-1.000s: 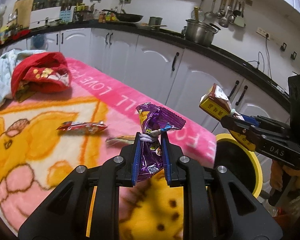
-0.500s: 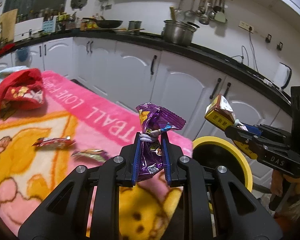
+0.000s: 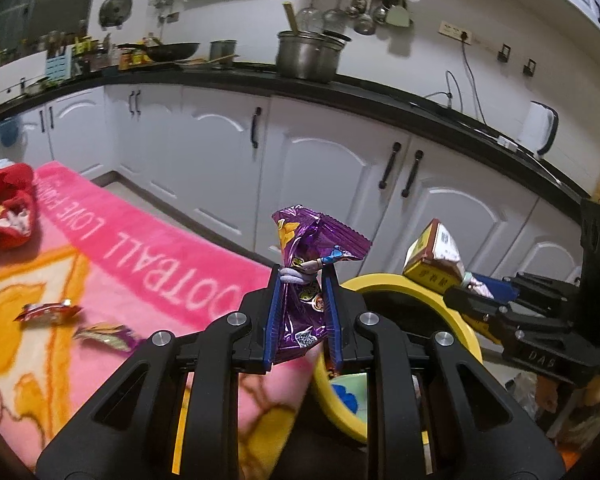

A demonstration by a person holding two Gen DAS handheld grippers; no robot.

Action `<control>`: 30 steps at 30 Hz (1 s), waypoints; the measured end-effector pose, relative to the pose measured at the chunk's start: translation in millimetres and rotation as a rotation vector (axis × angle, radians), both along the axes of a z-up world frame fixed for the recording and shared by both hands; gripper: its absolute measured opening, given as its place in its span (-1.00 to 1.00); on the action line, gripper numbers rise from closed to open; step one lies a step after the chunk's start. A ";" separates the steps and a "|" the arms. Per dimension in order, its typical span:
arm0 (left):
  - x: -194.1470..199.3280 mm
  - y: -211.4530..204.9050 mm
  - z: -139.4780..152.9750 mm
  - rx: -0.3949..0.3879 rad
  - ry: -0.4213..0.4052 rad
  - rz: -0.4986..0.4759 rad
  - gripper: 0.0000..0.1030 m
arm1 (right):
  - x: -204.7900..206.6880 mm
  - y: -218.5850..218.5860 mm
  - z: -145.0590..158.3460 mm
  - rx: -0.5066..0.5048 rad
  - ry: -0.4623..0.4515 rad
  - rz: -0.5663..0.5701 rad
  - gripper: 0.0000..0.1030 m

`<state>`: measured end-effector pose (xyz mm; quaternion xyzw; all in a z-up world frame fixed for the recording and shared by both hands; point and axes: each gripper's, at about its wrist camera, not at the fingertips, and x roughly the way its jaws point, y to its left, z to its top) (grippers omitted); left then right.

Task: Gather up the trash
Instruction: 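Carry the purple wrapper with the left tool while the right tool carries the silver wrapper to the bin, then open both tools over the yellow bin to drop both wrappers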

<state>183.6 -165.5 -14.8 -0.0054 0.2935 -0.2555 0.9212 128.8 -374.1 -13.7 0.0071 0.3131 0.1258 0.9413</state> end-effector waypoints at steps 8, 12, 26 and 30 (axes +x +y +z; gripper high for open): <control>4.0 -36.3 -8.0 0.006 0.016 -0.062 -0.73 | -11.3 -28.6 -16.9 0.004 0.033 -0.066 -0.42; 5.7 -51.0 -11.6 0.008 0.022 -0.087 -0.72 | -16.5 -40.1 -25.5 0.001 0.048 -0.093 -0.42; 7.7 -92.1 -25.1 0.031 0.046 -0.165 -0.72 | -18.1 -59.4 -57.6 -0.012 0.109 -0.141 -0.41; 8.8 -97.2 -28.5 0.034 0.053 -0.175 -0.71 | -14.9 -58.7 -62.4 -0.012 0.120 -0.139 -0.41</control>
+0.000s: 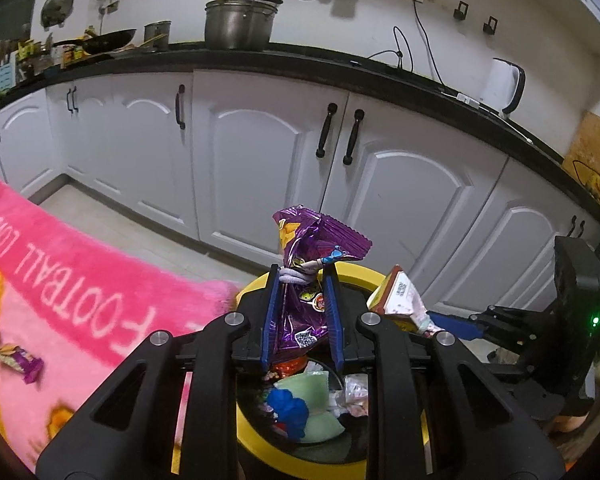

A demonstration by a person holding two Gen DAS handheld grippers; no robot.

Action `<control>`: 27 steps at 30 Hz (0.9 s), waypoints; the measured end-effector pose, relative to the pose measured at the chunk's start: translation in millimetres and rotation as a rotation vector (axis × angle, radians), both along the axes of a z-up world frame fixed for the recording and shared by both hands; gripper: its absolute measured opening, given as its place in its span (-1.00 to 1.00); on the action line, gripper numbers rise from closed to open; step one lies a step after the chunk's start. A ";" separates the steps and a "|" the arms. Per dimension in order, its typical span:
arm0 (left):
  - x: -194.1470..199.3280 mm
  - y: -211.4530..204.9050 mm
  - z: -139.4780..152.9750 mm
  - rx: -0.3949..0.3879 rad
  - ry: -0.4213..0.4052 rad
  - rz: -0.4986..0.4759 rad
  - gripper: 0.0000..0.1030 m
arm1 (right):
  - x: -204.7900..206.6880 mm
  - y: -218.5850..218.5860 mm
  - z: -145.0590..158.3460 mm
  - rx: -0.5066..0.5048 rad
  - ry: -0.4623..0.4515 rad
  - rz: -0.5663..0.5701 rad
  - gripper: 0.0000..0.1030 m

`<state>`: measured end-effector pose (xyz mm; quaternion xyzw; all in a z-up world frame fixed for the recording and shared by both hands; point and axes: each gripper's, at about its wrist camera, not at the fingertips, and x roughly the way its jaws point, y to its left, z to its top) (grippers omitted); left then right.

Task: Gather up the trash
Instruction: 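Open both tools over the yellow bin to drop both wrappers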

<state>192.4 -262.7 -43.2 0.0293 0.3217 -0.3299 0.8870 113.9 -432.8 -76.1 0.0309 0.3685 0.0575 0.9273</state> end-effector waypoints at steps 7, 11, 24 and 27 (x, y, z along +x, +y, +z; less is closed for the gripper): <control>5.5 -8.8 -2.9 0.003 0.011 -0.011 -0.71 | 4.6 0.6 -3.6 0.004 0.004 -0.006 -0.37; 6.8 -11.3 -3.6 0.004 0.013 -0.011 -0.44 | 6.1 -0.6 -5.0 0.006 0.004 -0.017 -0.27; 8.8 -2.2 -5.9 0.004 0.016 0.019 0.29 | 1.1 -17.3 -1.8 0.040 -0.007 -0.077 -0.02; 8.0 5.8 -3.8 0.002 0.008 0.035 0.49 | -1.0 -18.3 3.7 0.040 -0.024 -0.085 0.02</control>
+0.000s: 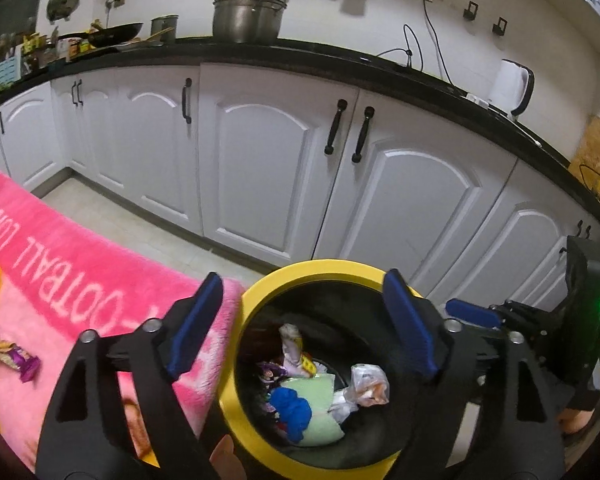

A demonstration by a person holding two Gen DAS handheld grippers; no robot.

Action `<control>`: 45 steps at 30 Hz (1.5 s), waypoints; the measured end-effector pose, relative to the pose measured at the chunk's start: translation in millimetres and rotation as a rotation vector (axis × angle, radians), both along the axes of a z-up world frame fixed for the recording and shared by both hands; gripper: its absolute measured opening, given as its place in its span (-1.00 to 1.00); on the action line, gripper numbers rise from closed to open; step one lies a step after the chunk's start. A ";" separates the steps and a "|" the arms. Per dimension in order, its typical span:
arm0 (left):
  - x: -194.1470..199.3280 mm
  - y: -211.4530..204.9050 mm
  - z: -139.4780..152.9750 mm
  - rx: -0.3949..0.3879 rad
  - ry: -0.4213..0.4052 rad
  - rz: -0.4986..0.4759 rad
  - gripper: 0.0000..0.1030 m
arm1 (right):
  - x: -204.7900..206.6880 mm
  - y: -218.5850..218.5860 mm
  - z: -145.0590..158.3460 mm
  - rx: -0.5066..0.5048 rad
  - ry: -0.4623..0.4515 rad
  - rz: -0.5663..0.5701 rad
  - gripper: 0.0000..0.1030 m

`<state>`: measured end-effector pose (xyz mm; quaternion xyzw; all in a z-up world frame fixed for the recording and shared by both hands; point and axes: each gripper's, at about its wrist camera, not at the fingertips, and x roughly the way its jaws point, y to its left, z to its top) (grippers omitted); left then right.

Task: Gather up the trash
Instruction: 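Open both tools over the yellow bin to drop both wrappers, then move both open tools back over the red and yellow wrappers on the blanket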

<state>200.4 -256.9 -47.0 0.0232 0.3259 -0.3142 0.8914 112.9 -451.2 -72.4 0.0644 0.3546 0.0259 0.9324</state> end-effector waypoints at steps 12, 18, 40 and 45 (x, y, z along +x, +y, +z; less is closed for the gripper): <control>-5.2 37.3 17.4 -0.017 -0.054 0.091 0.79 | -5.4 16.8 28.7 -0.034 -0.087 0.025 0.16; -5.7 61.5 25.0 -0.024 -0.075 0.141 0.79 | -5.7 38.6 43.3 -0.051 -0.122 0.071 0.23; 2.0 189.1 30.6 -0.059 -0.090 0.387 0.79 | 31.8 152.0 74.7 -0.091 -0.178 0.298 0.32; 5.0 214.9 28.0 -0.066 -0.078 0.438 0.79 | 44.1 176.7 73.5 -0.092 -0.167 0.348 0.32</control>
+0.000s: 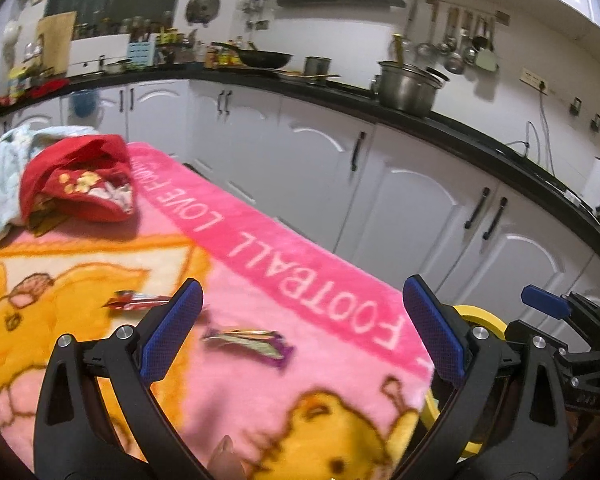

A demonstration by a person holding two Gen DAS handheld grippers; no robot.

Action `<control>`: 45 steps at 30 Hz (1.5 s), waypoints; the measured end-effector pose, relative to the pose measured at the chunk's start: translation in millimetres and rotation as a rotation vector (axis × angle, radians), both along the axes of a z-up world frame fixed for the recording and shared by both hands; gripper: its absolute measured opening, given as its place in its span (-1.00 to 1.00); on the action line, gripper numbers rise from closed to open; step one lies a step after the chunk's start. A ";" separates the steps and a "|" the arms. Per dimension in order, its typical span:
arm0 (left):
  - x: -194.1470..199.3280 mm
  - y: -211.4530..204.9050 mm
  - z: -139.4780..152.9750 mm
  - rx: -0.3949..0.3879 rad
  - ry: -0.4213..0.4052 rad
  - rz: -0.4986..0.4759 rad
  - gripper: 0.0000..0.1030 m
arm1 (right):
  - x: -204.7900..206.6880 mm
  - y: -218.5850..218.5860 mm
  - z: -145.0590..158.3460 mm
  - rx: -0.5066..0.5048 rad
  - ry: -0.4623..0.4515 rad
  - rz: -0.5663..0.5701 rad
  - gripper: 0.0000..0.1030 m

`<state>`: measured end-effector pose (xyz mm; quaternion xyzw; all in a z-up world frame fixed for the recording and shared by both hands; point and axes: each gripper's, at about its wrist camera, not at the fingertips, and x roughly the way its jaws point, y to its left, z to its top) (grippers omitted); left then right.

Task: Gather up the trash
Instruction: 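Move both open tools back over the red and yellow wrappers on the blanket, then grasp the red wrapper with the left tool while the right tool grasps the yellow-purple wrapper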

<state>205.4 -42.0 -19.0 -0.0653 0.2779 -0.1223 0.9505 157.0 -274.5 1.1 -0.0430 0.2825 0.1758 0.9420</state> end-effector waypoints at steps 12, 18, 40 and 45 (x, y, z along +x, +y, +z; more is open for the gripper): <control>9.1 52.2 -11.6 -0.020 0.039 0.106 0.79 | 28.0 64.4 -13.5 -0.024 0.041 0.119 0.32; 16.6 82.7 -24.5 -0.037 0.088 0.178 0.79 | 44.2 94.3 -26.5 -0.053 0.075 0.185 0.32; 69.0 140.9 -80.6 -0.349 0.329 0.260 0.41 | 100.2 172.9 -85.7 -0.141 0.233 0.339 -0.14; 78.5 141.5 -85.2 -0.351 0.340 0.287 0.15 | 100.6 174.2 -93.1 -0.143 0.242 0.348 -0.39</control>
